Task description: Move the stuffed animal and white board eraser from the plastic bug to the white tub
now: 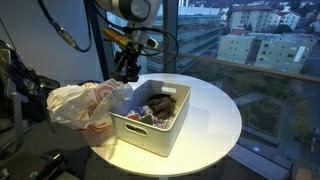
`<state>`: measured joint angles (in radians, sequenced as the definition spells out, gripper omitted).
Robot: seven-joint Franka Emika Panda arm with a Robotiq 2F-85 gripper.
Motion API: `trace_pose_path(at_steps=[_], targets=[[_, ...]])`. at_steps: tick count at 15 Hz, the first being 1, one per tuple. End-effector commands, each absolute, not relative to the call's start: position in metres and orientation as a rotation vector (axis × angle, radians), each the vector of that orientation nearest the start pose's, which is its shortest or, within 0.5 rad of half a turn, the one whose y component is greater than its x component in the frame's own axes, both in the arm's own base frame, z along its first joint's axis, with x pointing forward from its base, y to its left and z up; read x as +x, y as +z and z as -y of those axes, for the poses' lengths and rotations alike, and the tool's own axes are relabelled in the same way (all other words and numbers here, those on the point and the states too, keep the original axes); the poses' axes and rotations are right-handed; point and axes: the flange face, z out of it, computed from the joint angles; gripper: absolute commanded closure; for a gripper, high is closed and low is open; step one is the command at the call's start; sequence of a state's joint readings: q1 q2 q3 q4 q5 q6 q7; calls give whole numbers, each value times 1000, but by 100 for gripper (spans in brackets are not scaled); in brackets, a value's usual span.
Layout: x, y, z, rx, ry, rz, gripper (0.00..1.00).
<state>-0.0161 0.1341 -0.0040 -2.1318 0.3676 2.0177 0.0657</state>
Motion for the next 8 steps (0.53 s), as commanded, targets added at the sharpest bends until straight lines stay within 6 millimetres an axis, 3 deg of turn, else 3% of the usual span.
trace_pose_path(at_steps=[1, 5, 8], targets=[[523, 293, -24, -2875, 286, -577, 69], [517, 245, -37, -2991, 106, -754, 69], [518, 229, -24, -3043, -33, -917, 69]])
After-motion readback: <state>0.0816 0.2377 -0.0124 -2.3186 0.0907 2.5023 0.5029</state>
